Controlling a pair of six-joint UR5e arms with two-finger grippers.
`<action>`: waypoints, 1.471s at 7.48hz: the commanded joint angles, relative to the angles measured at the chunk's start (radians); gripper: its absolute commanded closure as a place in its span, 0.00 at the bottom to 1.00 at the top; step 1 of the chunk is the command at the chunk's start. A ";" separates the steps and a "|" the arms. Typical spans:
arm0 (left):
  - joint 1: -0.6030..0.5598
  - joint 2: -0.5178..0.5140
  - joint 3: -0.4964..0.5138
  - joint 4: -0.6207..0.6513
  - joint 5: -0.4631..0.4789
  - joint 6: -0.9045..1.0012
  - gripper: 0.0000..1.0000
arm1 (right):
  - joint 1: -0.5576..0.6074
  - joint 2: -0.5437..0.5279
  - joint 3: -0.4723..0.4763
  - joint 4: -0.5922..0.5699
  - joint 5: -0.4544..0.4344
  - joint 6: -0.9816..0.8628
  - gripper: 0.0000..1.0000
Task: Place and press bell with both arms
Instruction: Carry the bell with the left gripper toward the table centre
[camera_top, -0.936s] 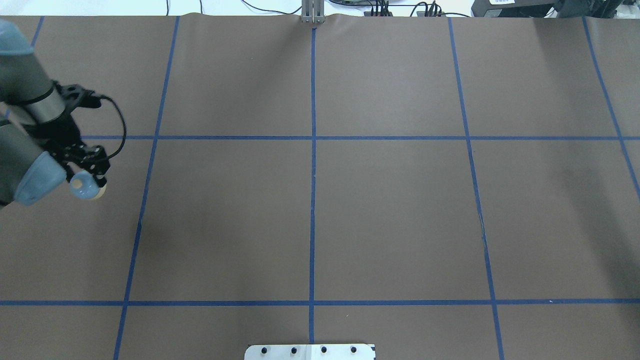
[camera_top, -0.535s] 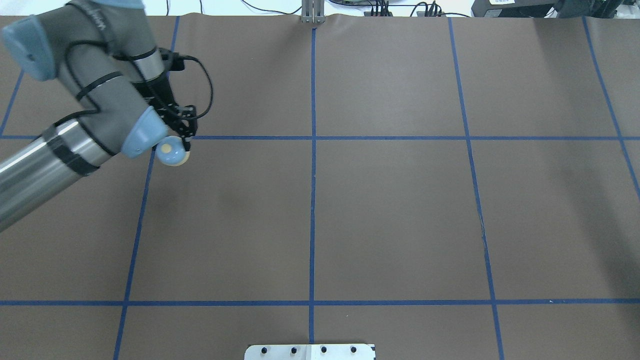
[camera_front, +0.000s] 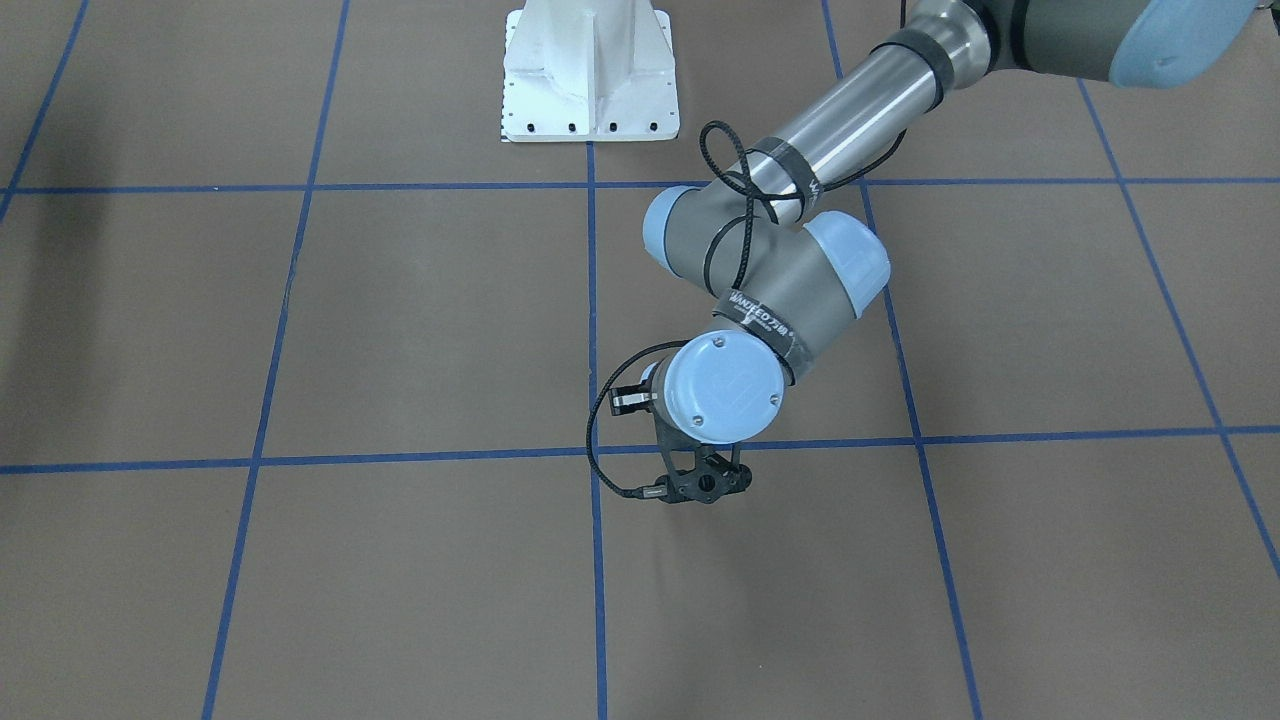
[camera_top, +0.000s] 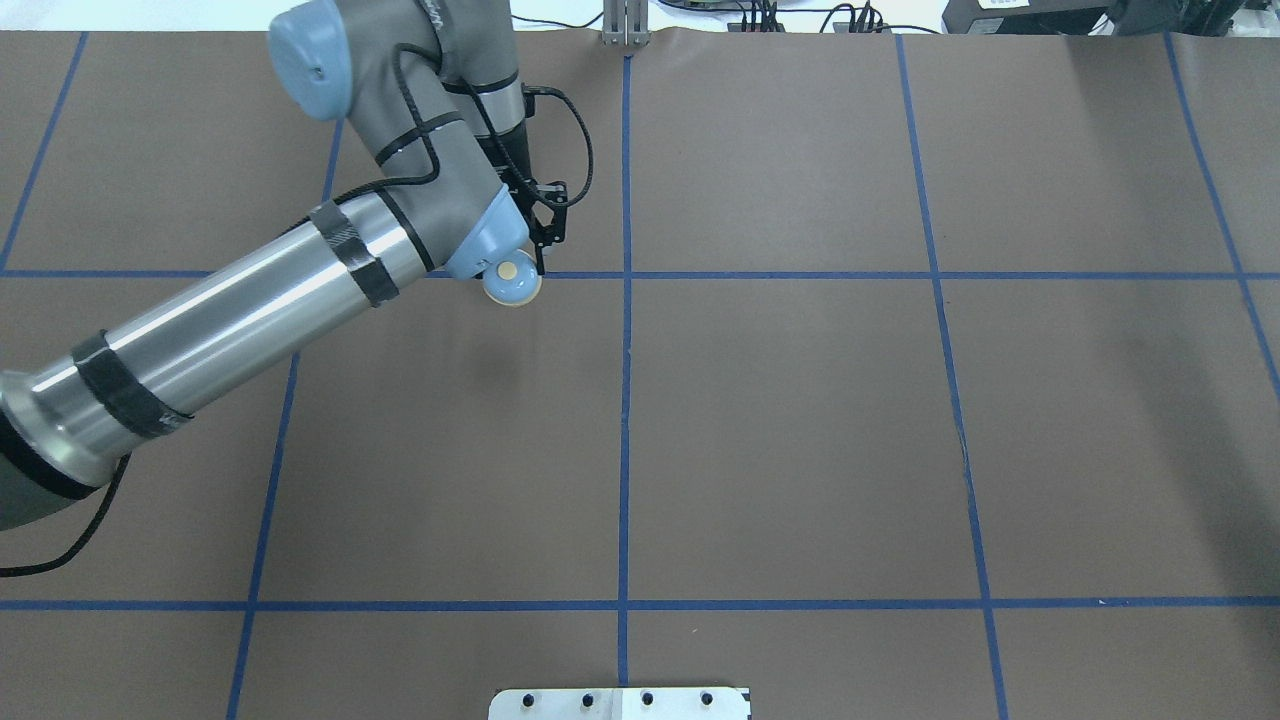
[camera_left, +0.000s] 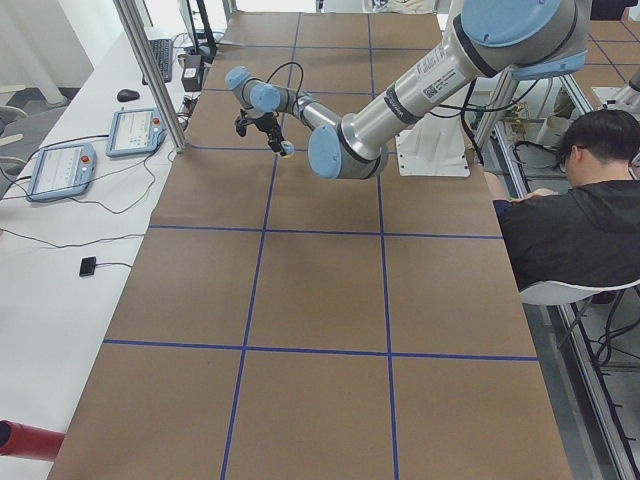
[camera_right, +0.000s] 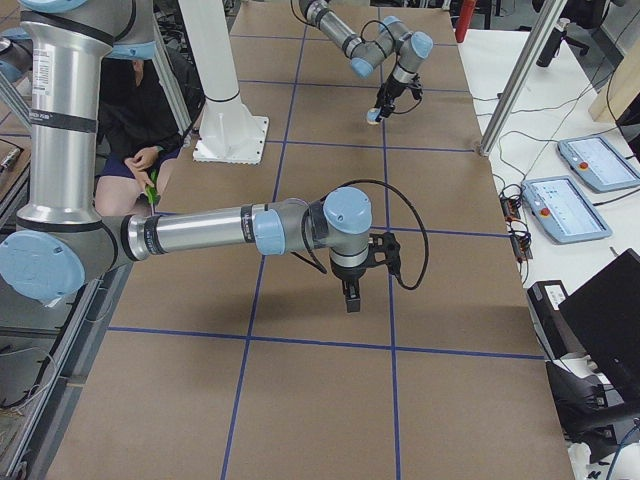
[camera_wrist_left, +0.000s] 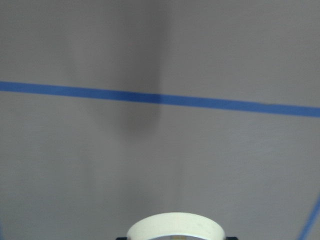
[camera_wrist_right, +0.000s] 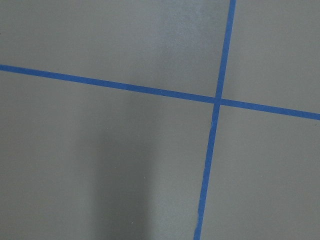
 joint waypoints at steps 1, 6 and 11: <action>0.026 -0.054 0.091 -0.098 0.004 -0.066 0.56 | 0.000 0.000 0.000 -0.001 0.001 0.000 0.00; 0.068 -0.056 0.153 -0.244 0.087 -0.143 0.36 | 0.000 0.000 -0.002 -0.001 0.018 0.002 0.00; 0.034 -0.053 0.087 -0.221 0.078 -0.142 0.00 | 0.000 0.012 0.000 -0.003 0.029 0.005 0.00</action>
